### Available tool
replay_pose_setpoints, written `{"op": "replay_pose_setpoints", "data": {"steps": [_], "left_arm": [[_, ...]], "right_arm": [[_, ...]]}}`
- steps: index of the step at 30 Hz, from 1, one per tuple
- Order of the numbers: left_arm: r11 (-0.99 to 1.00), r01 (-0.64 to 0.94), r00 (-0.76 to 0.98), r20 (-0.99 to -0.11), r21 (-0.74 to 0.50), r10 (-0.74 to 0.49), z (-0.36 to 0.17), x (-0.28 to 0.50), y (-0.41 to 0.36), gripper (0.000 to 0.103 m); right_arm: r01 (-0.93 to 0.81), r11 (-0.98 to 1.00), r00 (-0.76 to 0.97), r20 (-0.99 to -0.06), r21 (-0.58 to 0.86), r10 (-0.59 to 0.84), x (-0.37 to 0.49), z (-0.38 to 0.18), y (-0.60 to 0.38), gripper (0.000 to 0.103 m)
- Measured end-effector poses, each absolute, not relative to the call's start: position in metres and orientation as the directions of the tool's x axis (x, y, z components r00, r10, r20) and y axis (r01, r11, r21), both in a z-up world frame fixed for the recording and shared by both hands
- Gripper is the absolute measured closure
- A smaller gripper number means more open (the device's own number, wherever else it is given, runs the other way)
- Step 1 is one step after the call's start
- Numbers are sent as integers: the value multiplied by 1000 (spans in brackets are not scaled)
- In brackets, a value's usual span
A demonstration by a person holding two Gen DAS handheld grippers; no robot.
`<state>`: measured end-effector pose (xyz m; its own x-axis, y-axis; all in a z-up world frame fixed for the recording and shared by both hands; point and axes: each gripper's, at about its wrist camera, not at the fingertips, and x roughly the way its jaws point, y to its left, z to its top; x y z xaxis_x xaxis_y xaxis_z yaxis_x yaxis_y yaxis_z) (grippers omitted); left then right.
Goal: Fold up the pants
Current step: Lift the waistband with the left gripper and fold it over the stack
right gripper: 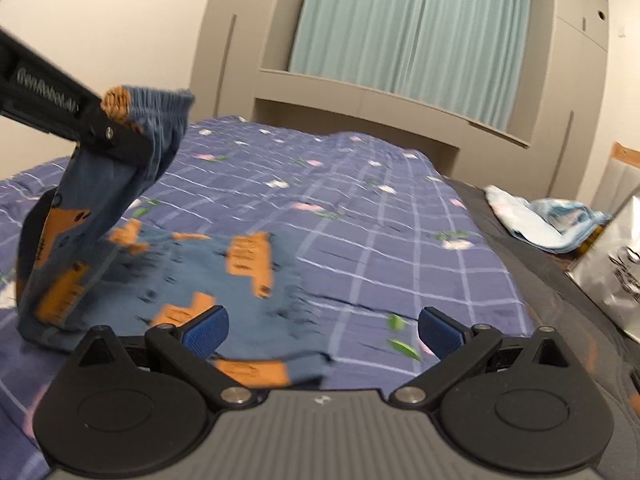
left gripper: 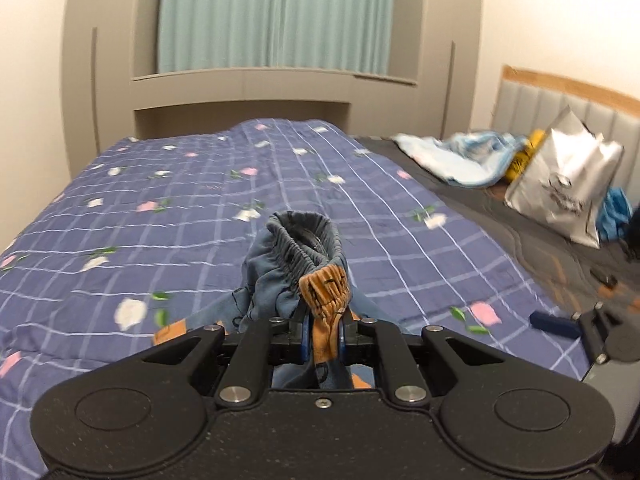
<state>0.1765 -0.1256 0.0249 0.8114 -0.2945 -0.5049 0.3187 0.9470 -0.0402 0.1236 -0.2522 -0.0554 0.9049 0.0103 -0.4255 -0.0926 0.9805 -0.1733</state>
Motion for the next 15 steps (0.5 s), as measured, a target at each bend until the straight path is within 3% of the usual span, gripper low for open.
{"op": "replay_pose_setpoints", "data": {"steps": [15], "left_arm": [[940, 338, 734, -614, -39, -290, -24, 189, -156, 88]], "right_arm": [[-8, 988, 872, -484, -157, -70, 113, -76, -288, 0]]}}
